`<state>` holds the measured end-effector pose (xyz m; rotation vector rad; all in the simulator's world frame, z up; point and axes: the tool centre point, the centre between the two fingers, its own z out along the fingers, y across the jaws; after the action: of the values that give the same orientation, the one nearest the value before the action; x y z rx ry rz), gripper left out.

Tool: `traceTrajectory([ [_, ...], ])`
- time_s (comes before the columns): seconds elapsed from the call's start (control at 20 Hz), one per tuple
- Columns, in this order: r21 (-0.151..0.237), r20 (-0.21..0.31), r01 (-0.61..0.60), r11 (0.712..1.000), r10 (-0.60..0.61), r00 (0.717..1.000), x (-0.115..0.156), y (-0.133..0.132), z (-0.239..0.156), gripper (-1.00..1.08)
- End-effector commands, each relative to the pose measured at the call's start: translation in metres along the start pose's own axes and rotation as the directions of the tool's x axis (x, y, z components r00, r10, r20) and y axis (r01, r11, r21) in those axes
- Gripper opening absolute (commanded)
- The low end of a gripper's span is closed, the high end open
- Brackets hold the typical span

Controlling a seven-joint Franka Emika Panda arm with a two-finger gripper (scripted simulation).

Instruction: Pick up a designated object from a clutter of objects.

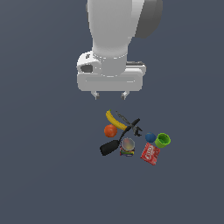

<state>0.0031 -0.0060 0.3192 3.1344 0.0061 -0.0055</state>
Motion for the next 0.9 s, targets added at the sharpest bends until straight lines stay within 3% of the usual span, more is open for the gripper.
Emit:
traceTrajectory([
  [0.0, 0.000, 0.000, 0.000, 1.000, 0.000, 1.000, 0.000, 0.000, 0.000, 1.00],
  [0.4, 0.018, -0.004, 0.053, 0.998, -0.053, 0.999, -0.001, -0.023, -0.009, 1.00],
  [0.85, 0.017, -0.004, 0.072, 0.997, -0.072, 0.997, -0.001, -0.023, 0.001, 1.00],
])
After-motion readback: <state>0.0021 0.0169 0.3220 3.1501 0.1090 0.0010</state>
